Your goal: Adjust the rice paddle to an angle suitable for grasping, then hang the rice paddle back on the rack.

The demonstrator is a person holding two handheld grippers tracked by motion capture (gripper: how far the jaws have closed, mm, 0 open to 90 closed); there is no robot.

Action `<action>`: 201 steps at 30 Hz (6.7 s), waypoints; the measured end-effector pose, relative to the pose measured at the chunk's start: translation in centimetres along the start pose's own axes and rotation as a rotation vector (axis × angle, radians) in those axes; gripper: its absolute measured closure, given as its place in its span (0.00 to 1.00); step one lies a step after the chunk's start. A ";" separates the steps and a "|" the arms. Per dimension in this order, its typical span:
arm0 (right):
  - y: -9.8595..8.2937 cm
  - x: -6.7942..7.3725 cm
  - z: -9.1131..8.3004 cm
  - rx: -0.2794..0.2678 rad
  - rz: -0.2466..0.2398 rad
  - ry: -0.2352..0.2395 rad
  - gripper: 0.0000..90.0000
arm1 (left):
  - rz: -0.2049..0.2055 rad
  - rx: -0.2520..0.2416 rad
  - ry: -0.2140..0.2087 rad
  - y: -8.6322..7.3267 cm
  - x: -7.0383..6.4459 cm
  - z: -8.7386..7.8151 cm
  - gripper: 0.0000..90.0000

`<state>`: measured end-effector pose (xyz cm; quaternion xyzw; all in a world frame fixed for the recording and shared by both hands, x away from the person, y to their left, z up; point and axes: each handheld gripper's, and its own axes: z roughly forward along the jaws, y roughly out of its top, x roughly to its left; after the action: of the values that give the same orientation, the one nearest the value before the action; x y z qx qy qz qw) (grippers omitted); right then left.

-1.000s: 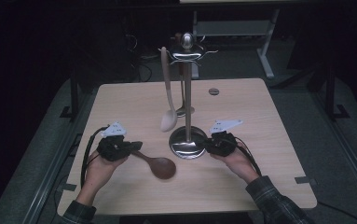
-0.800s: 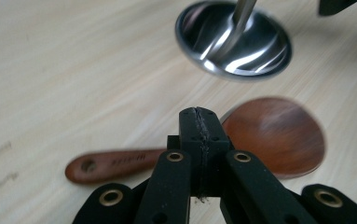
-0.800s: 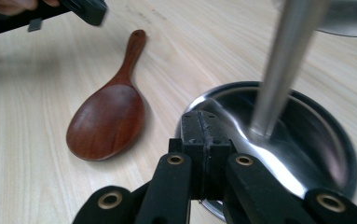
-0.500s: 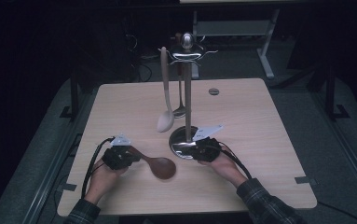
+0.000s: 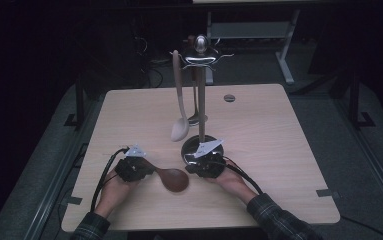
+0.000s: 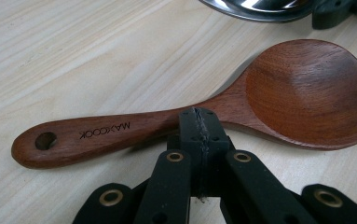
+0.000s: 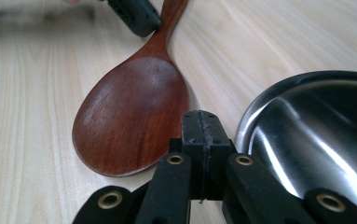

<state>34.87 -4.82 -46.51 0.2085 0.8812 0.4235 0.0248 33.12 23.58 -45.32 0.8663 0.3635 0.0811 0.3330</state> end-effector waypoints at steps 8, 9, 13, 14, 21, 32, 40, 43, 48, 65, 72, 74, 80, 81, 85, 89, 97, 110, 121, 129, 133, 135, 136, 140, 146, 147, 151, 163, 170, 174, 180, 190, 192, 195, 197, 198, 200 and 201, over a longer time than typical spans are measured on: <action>-0.2 0.4 0.7 0.022 -0.028 0.023 1.00 | -0.018 -0.009 -0.010 0.0 0.3 0.1 1.00; -0.2 0.5 0.7 0.024 -0.020 0.030 1.00 | -0.018 -0.008 -0.010 0.0 0.3 0.1 1.00; -0.2 0.8 0.8 0.023 -0.033 0.056 1.00 | -0.015 -0.008 -0.008 0.1 0.4 0.1 1.00; -0.2 0.9 0.9 0.026 -0.041 0.061 1.00 | -0.015 -0.008 -0.007 0.1 0.5 0.1 1.00; -0.1 1.9 1.5 0.021 -0.049 0.110 1.00 | -0.018 -0.010 -0.003 0.2 0.8 0.2 1.00; 0.6 3.5 2.8 0.017 -0.073 0.156 1.00 | -0.015 -0.004 -0.006 0.6 1.1 0.5 1.00; 1.4 4.7 4.1 0.023 -0.090 0.188 1.00 | -0.016 0.003 -0.009 0.6 1.1 0.5 1.00; 1.9 5.3 4.9 0.011 -0.099 0.210 1.00 | -0.018 0.004 -0.010 0.5 1.2 0.6 1.00; 2.4 6.0 5.8 0.008 -0.126 0.225 1.00 | -0.019 0.005 -0.013 0.5 1.2 0.6 1.00; 2.0 5.6 2.5 0.000 -0.100 0.143 0.75 | -0.034 0.034 -0.008 0.9 1.6 -0.6 0.93; 0.7 3.6 -1.4 -0.016 -0.024 0.004 0.49 | -0.023 0.066 -0.016 1.9 1.5 -1.3 0.68; 0.0 3.0 -2.7 -0.017 -0.002 -0.035 0.45 | -0.027 0.076 -0.018 2.4 1.2 -1.3 0.63; -2.8 1.1 -6.9 -0.033 0.096 -0.129 0.38 | -0.011 0.178 -0.031 4.2 0.2 -0.4 0.53; -3.4 0.7 -7.5 -0.030 0.104 -0.148 0.37 | -0.010 0.192 -0.030 4.5 0.1 -0.2 0.53; -5.4 -0.3 -9.4 -0.019 0.146 -0.199 0.34 | -0.013 0.235 -0.032 5.3 -0.3 0.9 0.52; -6.9 -0.8 -10.8 -0.011 0.186 -0.246 0.32 | -0.006 0.286 -0.023 6.0 -0.5 1.9 0.53; -9.1 -1.4 -12.6 -0.002 0.230 -0.338 0.31 | -0.013 0.356 0.017 6.6 -0.4 3.5 0.58; -9.1 -1.7 -12.6 -0.004 0.243 -0.360 0.31 | -0.002 0.419 0.107 7.1 -1.0 3.9 0.73; -9.2 -2.0 -12.7 -0.013 0.259 -0.356 0.31 | -0.025 0.410 0.106 7.1 -0.2 3.7 0.86; -9.2 -2.4 -12.7 -0.026 0.277 -0.354 0.31 | -0.077 0.337 0.015 6.4 1.0 2.5 0.87; -9.3 -2.5 -12.7 -0.027 0.280 -0.352 0.31 | -0.090 0.266 -0.003 6.4 1.1 1.2 0.87; -9.3 -2.5 -12.8 -0.029 0.281 -0.353 0.31 | -0.088 0.228 -0.010 6.3 1.2 0.5 0.87; -9.3 -2.5 -12.8 -0.031 0.280 -0.353 0.31 | -0.095 0.205 -0.020 6.2 1.2 0.2 0.87; -9.3 -2.6 -12.9 -0.031 0.272 -0.357 0.31 | -0.091 0.112 -0.035 5.8 1.4 -1.5 0.87; -9.2 -2.6 -13.0 -0.037 0.277 -0.355 0.31 | -0.070 -0.022 -0.049 5.2 1.4 -4.1 0.88; -9.2 -2.6 -13.0 -0.038 0.277 -0.354 0.31 | -0.067 -0.040 -0.049 5.1 1.3 -4.5 0.88; -9.2 -2.6 -13.0 -0.041 0.284 -0.357 0.31 | -0.052 -0.101 -0.059 4.8 1.1 -5.7 0.88; -8.1 -2.1 -13.8 -0.103 0.286 -0.353 0.33 | 0.023 -0.303 -0.135 5.6 -1.7 -8.4 0.87; -6.1 -1.5 -14.4 -0.166 0.281 -0.316 0.39 | 0.045 -0.374 -0.158 6.5 -3.8 -8.5 0.88; -4.2 -0.8 -14.7 -0.213 0.275 -0.286 0.44 | 0.049 -0.379 -0.166 7.1 -5.1 -7.7 0.87; -1.8 0.0 -14.5 -0.252 0.224 -0.225 0.55 | 0.059 -0.388 -0.167 8.0 -6.7 -6.5 0.87; 2.3 1.6 -14.5 -0.365 0.192 -0.105 0.57 | 0.047 -0.411 -0.140 9.3 -8.5 -5.3 0.87; 3.0 1.8 -14.3 -0.389 0.191 -0.088 0.57 | 0.048 -0.416 -0.133 9.6 -8.9 -5.0 0.88; 3.7 2.0 -14.0 -0.411 0.192 -0.068 0.57 | 0.054 -0.416 -0.120 9.8 -9.3 -4.6 0.87; 4.1 2.0 -13.7 -0.439 0.199 -0.049 0.59 | 0.050 -0.421 -0.117 9.8 -9.7 -4.4 0.87; 4.4 2.1 -13.5 -0.442 0.202 -0.049 0.60 | 0.051 -0.424 -0.116 9.8 -9.7 -4.3 0.87; 4.7 2.0 -13.2 -0.447 0.205 -0.048 0.61 | 0.063 -0.429 -0.109 9.8 -9.9 -4.4 0.87; 4.9 2.0 -13.0 -0.453 0.210 -0.044 0.62 | 0.065 -0.426 -0.110 9.9 -10.0 -4.4 0.87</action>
<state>31.87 -10.91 -34.21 0.2970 0.7366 0.6058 0.0460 29.92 13.95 -34.67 0.7909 0.2912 0.1194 0.5248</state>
